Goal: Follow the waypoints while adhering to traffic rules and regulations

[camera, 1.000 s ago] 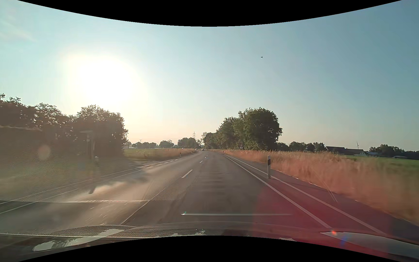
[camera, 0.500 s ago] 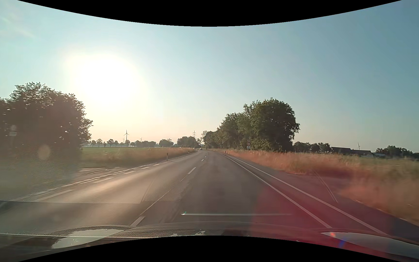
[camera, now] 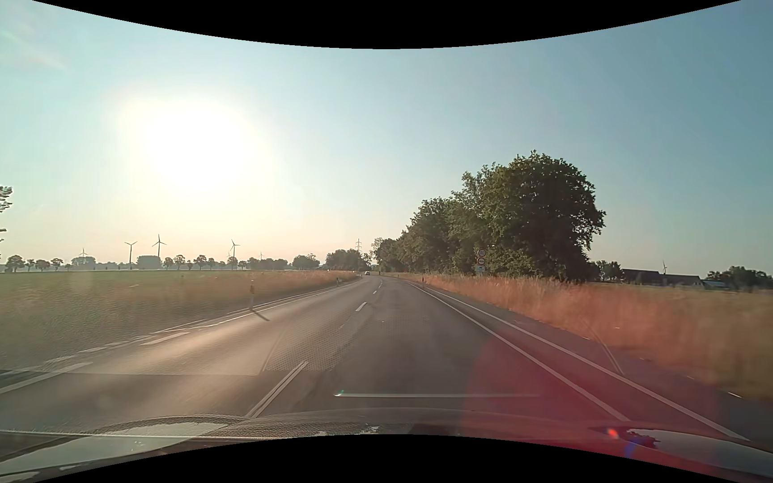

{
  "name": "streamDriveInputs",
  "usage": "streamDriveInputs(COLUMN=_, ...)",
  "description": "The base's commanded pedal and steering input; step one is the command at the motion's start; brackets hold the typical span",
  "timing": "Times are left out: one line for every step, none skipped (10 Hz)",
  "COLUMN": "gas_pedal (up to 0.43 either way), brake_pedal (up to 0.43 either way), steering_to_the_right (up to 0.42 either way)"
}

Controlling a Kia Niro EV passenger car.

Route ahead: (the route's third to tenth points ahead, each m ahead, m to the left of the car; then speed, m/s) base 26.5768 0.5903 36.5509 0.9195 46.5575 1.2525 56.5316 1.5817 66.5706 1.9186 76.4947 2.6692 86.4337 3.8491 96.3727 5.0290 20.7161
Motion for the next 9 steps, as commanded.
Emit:
streamDriveInputs(gas_pedal=0.240, brake_pedal=0.000, steering_to_the_right=-0.002)
streamDriveInputs(gas_pedal=0.240, brake_pedal=0.000, steering_to_the_right=-0.002)
streamDriveInputs(gas_pedal=0.240, brake_pedal=0.000, steering_to_the_right=-0.002)
streamDriveInputs(gas_pedal=0.240, brake_pedal=0.000, steering_to_the_right=-0.002)
streamDriveInputs(gas_pedal=0.248, brake_pedal=0.000, steering_to_the_right=-0.001)
streamDriveInputs(gas_pedal=0.248, brake_pedal=0.000, steering_to_the_right=0.000)
streamDriveInputs(gas_pedal=0.248, brake_pedal=0.000, steering_to_the_right=-0.001)
streamDriveInputs(gas_pedal=0.248, brake_pedal=0.000, steering_to_the_right=0.000)
streamDriveInputs(gas_pedal=0.248, brake_pedal=0.000, steering_to_the_right=-0.001)
